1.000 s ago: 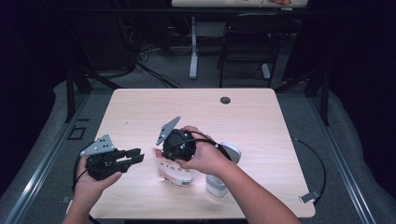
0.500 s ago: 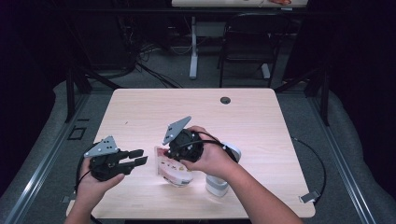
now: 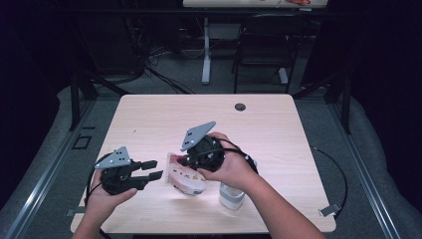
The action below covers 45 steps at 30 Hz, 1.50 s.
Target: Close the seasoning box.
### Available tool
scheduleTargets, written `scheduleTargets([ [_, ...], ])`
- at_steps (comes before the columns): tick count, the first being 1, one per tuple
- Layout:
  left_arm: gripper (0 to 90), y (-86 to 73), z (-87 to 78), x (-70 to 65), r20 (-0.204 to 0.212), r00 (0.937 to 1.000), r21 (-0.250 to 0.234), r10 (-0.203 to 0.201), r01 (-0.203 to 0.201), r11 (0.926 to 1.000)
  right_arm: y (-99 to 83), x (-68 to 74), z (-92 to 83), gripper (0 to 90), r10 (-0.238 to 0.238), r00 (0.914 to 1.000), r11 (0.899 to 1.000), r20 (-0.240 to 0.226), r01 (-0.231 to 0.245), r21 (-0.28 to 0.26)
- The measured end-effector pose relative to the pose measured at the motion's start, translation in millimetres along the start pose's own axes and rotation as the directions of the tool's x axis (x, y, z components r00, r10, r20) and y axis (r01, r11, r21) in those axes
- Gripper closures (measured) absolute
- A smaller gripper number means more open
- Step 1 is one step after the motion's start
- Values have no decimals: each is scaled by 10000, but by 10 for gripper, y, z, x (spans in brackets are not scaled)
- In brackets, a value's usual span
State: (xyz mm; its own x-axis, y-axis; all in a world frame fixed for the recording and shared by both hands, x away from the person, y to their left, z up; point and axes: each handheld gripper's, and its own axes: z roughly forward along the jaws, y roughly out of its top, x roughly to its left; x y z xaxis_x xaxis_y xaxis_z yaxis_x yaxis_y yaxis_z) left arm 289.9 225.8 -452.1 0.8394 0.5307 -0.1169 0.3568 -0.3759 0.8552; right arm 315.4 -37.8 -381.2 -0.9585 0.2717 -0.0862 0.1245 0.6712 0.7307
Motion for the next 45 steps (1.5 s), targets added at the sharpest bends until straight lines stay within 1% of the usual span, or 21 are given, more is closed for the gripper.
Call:
scheduleTargets([
  [2, 561, -2, 32, -17, 75, 10000, 83, 59, -60, 9999, 1, -3, -26, 900, -34, 10000, 10000, -8, 34, -65],
  [5, 561, -5, 67, -36, 196, 9997, 65, 124, -125, 9999, 1, 5, -58, 900, -12, 10000, 9997, -26, 11, -229],
  [6, 561, -6, 82, -44, 238, 9996, 52, 151, -152, 9999, 4, 4, -74, 900, -54, 10000, 9998, -33, 53, -207],
  [14, 547, -17, 163, -76, 556, 9983, 103, 180, -186, 9998, 10, -4, -152, 900, -30, 10000, 9987, -91, 26, -500],
  [16, 539, -21, 186, -81, 563, 9982, 141, 227, -235, 9996, 15, -1, -168, 900, -22, 9999, 9987, -125, 15, -508],
  [18, 537, -28, 214, -89, 702, 9973, 102, 202, -210, 9997, 24, -4, -185, 900, -90, 9998, 9989, -154, 83, -461],
  [24, 522, -41, 307, -124, 816, 9959, 223, 400, -419, 9989, 26, -4, -209, 900, -78, 9994, 9983, -324, 59, -581],
  [27, 516, -53, 341, -129, 985, 9945, 204, 362, -384, 9991, 25, -2, -222, 900, -102, 9993, 9982, -365, 81, -588],
  [31, 511, -70, 377, -127, 1104, 9932, 221, 361, -388, 9990, 27, 3, -241, 900, -138, 9993, 9981, -335, 118, -603],
  [32, 504, -73, 388, -129, 1081, 9933, 305, 403, -438, 9986, 28, 4, -246, 900, -143, 9993, 9980, -358, 120, -616],
  [34, 502, -81, 401, -130, 1163, 9922, 261, 445, -478, 9985, 31, 2, -259, 900, -141, 9992, 9978, -363, 117, -659],
  [39, 493, -100, 431, -118, 1380, 9898, 172, 354, -381, 9991, 37, 0, -264, 900, -180, 9991, 9977, -396, 154, -653],
  [41, 485, -110, 442, -108, 1451, 9889, 212, 314, -348, 9992, 40, 0, -264, 900, -203, 9989, 9977, -414, 176, -649],
  [42, 478, -115, 450, -103, 1569, 9873, 207, 255, -291, 9994, 41, 4, -263, 900, -180, 9989, 9974, -432, 149, -698],
  [45, 462, -129, 474, -99, 1738, 9845, 190, 244, -281, 9994, 46, 3, -271, 900, -238, 9984, 9975, -506, 203, -680],
])
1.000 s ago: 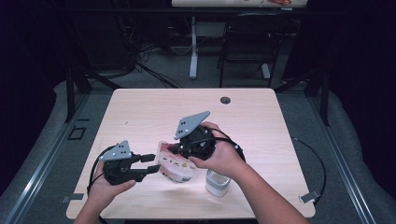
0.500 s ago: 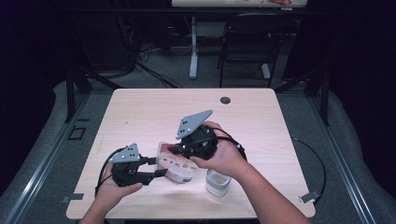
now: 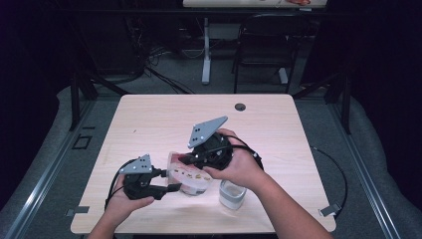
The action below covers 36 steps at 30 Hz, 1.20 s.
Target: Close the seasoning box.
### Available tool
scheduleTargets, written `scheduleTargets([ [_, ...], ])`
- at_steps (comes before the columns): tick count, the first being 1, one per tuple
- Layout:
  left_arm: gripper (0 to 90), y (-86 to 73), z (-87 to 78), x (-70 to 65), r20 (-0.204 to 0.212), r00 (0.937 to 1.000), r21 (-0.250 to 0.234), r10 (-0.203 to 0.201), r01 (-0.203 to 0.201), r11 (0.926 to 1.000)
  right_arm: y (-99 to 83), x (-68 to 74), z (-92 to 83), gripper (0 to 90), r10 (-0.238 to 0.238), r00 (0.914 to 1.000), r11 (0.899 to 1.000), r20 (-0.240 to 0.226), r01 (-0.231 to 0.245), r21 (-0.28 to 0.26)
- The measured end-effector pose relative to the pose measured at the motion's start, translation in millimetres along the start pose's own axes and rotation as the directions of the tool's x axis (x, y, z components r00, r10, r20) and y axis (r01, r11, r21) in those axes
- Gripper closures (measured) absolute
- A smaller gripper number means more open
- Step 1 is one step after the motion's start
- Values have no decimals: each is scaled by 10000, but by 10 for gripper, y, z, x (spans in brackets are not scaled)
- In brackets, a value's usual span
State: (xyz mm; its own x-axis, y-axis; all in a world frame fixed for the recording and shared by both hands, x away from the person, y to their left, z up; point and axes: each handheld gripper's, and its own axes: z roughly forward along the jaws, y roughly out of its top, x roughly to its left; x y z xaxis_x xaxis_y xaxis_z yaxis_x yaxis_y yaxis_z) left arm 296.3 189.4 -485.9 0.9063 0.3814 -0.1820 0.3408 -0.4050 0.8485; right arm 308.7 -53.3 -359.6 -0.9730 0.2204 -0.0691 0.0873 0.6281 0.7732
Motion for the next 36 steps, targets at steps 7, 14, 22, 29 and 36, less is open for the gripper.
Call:
scheduleTargets([
  [7, 435, -8, 44, -6, 62, 9998, 78, 181, -182, 9998, 11, 7, 1, 900, -80, 10000, 10000, -38, 80, -44],
  [14, 402, -20, 110, -7, 378, 9988, 212, 317, -325, 9992, 23, 21, -7, 900, -112, 9999, 9999, -113, 111, -103],
  [22, 401, -19, 130, -7, 523, 9978, 141, 406, -414, 9990, 38, 40, -19, 900, -232, 9996, 9997, -156, 231, -66],
  [29, 384, -17, 155, -2, 868, 9952, 35, 448, -453, 9990, 79, 59, -53, 900, -303, 9993, 9990, -220, 296, -329],
  [36, 373, -24, 180, 0, 878, 9946, 203, 553, -573, 9981, 134, 87, -75, 900, -453, 9987, 9980, -237, 442, -445],
])
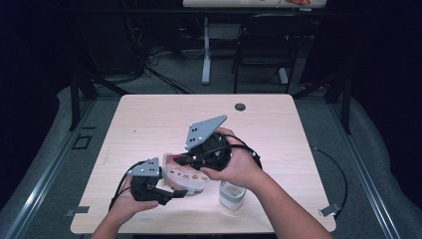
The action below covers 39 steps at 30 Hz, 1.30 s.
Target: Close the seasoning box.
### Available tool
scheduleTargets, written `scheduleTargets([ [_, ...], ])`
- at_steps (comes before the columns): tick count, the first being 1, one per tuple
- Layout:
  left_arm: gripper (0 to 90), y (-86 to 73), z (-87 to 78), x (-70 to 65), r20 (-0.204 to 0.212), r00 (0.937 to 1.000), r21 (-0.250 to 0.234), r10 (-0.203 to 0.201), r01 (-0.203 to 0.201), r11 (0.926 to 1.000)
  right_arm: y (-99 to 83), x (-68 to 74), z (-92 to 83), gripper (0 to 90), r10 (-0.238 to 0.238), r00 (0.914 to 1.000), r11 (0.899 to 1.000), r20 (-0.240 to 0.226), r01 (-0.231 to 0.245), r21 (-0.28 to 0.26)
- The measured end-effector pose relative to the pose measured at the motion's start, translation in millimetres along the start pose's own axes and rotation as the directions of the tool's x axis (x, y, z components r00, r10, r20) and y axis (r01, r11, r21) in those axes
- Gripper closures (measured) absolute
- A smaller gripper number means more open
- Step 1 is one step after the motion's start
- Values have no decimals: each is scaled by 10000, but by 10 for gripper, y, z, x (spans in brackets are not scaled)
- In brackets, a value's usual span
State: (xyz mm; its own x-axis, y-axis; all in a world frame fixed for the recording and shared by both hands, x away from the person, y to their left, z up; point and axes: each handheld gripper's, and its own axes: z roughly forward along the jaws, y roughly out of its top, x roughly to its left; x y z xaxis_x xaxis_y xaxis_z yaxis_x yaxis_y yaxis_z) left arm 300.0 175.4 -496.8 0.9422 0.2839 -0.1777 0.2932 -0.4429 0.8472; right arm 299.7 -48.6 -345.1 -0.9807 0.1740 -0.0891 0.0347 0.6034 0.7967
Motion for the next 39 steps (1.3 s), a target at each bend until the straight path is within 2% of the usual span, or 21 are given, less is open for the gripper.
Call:
scheduleTargets([
  [5, 370, -19, 16, 5, 66, 10000, -98, -58, 58, 9999, 20, 6, -18, 900, -34, 10000, 10000, 36, 34, -74],
  [17, 370, -65, 71, 27, 11, 9999, 150, -157, 157, 9998, 34, 14, -48, 900, -102, 9999, 9999, 81, 103, -97],
  [22, 373, -78, 82, 36, 9, 9998, 103, -199, 199, 9997, 30, 14, -50, 900, -70, 9999, 9999, 111, 71, -131],
  [30, 443, -76, 71, 29, 121, 9996, 266, -266, 262, 9993, 23, 12, -45, 900, -38, 10000, 9999, 81, 40, -135],
  [39, 496, -68, 44, 15, -19, 9997, 340, -255, 256, 9991, 3, -5, -51, 900, 14, 10000, 9998, 27, -13, -221],
])
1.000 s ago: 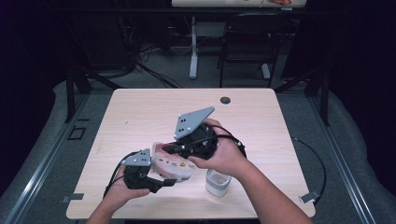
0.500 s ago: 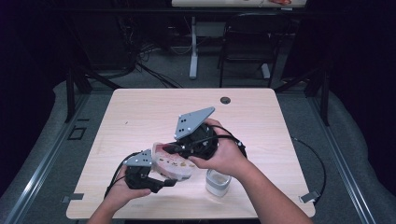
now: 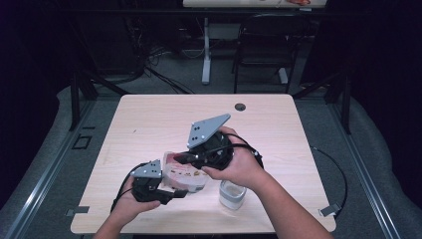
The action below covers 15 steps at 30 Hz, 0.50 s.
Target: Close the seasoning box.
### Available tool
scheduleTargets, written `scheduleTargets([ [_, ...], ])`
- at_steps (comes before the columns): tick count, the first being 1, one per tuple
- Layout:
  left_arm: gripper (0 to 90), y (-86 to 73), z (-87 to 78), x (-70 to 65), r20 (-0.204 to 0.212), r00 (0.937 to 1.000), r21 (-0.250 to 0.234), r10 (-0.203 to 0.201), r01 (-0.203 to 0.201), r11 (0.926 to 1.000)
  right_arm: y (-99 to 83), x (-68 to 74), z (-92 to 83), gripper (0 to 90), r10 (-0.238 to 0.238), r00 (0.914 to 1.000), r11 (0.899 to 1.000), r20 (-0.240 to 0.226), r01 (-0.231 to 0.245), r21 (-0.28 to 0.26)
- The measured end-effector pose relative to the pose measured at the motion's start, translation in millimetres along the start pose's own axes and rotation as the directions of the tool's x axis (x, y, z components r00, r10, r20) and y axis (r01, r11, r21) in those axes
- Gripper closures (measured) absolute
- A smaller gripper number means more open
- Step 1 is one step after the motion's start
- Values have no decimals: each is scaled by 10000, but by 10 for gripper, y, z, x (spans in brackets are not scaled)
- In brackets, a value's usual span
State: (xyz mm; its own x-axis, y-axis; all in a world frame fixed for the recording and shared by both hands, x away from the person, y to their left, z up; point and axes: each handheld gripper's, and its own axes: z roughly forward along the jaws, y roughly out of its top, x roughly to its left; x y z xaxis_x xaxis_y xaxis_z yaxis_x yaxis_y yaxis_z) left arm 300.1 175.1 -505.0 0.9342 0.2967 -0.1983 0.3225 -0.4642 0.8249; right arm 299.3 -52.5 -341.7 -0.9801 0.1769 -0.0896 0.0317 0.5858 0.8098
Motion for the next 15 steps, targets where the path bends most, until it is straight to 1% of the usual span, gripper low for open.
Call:
scheduleTargets([
  [5, 519, 1, -7, -4, 77, 10000, 101, 1, -1, 9999, -22, -16, -7, 899, 97, 10000, 10000, -4, -97, -4],
  [8, 538, -1, -10, -5, 111, 9999, 29, 18, -19, 10000, -35, -25, -16, 898, 134, 9999, 9999, 22, -134, 1],
  [15, 578, 4, -42, -24, -93, 9998, 83, 185, -185, 9998, -74, -48, -39, 892, 258, 9997, 9996, 44, -257, -131],
])
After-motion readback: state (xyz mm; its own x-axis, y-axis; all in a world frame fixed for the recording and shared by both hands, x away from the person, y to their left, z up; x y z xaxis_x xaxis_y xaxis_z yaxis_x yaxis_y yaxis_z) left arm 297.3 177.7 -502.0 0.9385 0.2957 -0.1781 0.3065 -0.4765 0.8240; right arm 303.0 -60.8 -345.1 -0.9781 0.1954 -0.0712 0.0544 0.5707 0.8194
